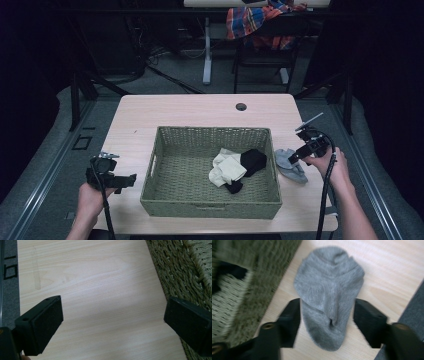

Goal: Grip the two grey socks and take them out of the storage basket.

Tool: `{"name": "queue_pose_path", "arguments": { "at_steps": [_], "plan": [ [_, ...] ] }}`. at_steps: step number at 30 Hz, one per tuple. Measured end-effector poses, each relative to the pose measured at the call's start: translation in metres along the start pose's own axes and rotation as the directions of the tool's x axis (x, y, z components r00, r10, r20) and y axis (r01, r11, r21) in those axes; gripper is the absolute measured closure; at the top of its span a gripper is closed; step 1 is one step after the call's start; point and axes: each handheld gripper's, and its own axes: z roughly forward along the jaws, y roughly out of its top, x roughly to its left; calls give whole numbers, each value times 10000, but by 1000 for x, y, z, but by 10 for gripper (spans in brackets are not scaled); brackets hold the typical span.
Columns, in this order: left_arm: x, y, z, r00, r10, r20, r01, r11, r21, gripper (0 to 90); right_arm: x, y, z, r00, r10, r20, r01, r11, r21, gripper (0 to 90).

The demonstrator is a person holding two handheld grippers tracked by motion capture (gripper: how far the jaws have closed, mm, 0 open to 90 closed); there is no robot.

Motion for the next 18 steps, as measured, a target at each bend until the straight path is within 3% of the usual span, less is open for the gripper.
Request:
{"name": "queue_pose_path", "arguments": {
  "at_steps": [5,11,18],
  "plan": [
    [-1,0,0,10000,14,5,-14,10000,-37,24,8,-13,-16,9998,-206,-34,205,9992,-348,144],
    [-1,1,0,10000,78,-22,-78,10000,-51,25,14,-35,-25,9991,-423,23,424,9983,-399,68],
    [-1,2,-1,10000,31,-12,-31,10000,-37,25,9,-57,-16,9995,-276,117,277,9996,-99,22]
  ]
}}
